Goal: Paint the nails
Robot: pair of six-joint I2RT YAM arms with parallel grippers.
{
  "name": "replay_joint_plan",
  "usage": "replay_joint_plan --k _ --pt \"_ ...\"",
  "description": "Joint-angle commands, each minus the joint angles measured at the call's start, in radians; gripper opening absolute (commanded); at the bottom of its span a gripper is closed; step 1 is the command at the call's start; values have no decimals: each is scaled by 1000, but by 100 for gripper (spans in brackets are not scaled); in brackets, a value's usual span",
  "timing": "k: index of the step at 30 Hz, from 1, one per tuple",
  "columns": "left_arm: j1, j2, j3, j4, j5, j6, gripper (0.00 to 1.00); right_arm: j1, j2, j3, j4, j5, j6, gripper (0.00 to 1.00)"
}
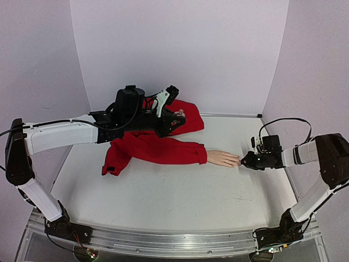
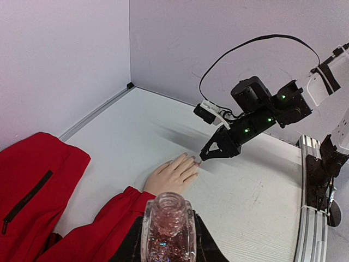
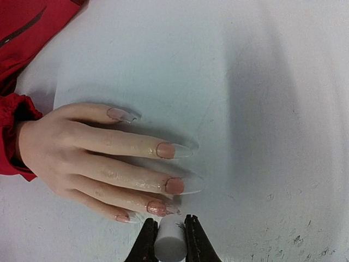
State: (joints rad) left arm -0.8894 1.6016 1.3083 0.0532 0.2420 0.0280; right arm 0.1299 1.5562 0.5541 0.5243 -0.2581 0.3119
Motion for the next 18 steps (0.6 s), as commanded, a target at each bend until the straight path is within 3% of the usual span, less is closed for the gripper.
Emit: replay_joint_plan --k 1,18 --pt "-3 -45 27 53 10 10 0 6 15 41 -26 21 5 0" --pt "-3 -40 34 54 16 9 0 7 -48 21 -26 61 5 0"
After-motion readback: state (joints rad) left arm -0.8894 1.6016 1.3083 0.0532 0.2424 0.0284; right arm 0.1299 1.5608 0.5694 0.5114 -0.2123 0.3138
